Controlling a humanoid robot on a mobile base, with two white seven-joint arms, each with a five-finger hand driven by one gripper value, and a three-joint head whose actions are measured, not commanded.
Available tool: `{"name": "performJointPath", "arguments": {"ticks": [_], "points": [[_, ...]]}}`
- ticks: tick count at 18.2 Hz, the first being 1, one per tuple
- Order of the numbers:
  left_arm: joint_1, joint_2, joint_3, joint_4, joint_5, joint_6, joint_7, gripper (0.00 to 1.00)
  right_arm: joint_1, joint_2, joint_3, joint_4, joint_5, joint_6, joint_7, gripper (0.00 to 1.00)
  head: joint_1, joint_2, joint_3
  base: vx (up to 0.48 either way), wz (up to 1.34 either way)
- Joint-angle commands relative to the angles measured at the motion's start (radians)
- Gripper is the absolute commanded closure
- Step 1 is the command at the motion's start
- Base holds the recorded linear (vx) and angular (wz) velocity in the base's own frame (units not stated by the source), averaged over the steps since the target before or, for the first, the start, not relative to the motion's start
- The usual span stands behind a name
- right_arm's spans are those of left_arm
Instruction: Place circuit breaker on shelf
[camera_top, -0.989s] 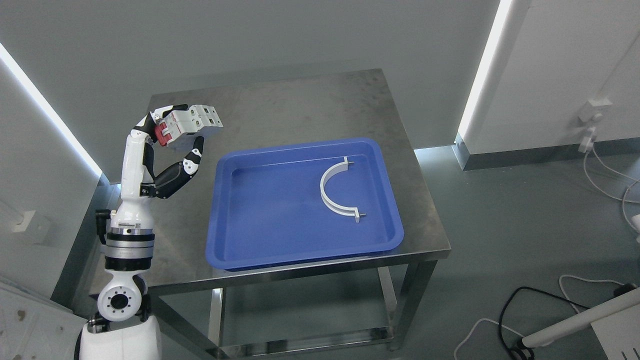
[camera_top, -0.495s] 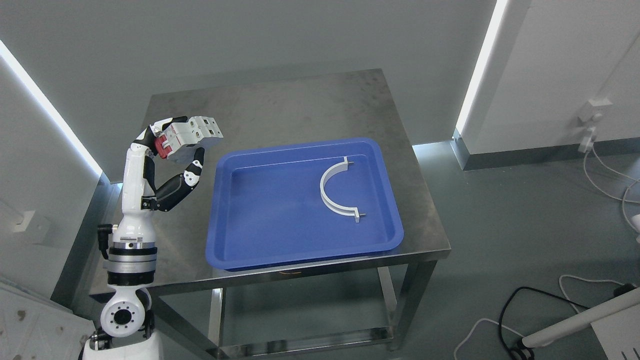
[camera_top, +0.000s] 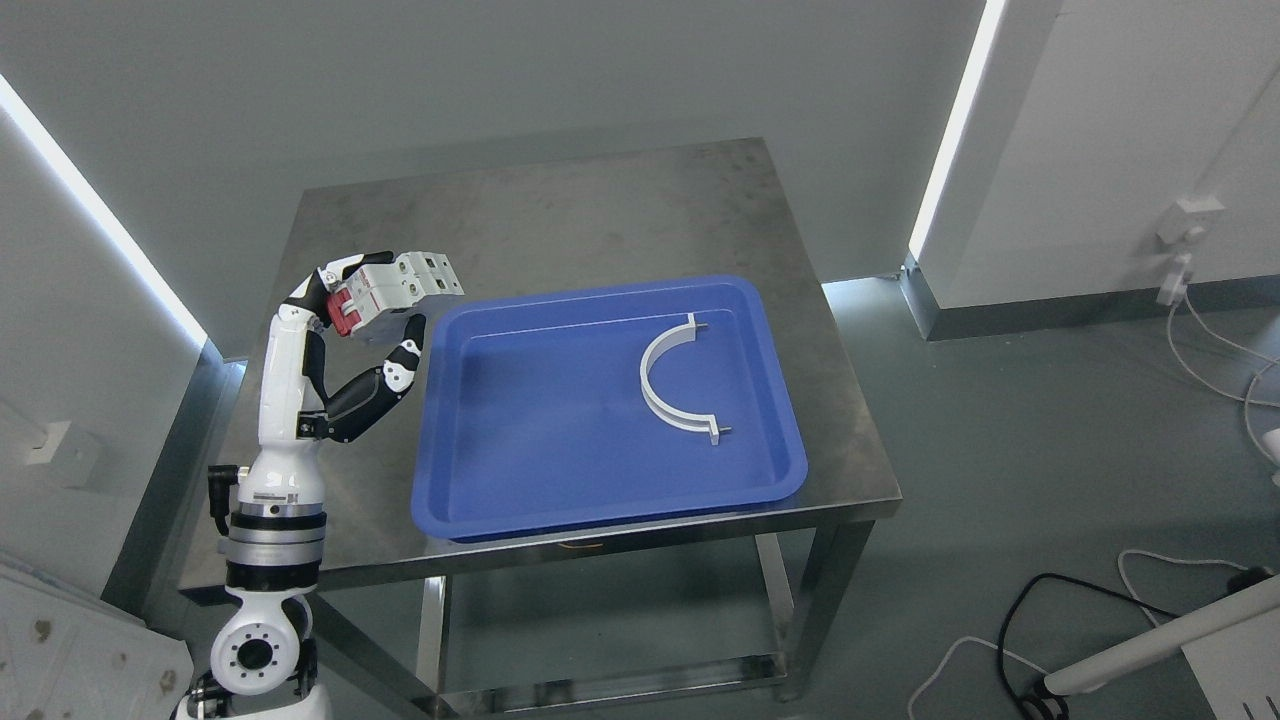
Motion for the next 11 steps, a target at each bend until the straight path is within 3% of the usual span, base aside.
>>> {"name": "performJointPath", "arguments": {"ticks": [1,11], "points": [[0.010,0.016,-0.018,-0.019,0.004,-0.001,0.000,0.89,0.000,-0.017,0.000,0.000,0.000,-0.001,-0.001,0.00,0.0000,0.000,0.000,0.000,0.00],[0.009,0.016,-0.018,-0.019,0.006,-0.006,0.000,0.89,0.000,-0.017,0.000,0.000,0.000,-0.001,-0.001,0.00,0.0000,0.000,0.000,0.000,0.00]]}}
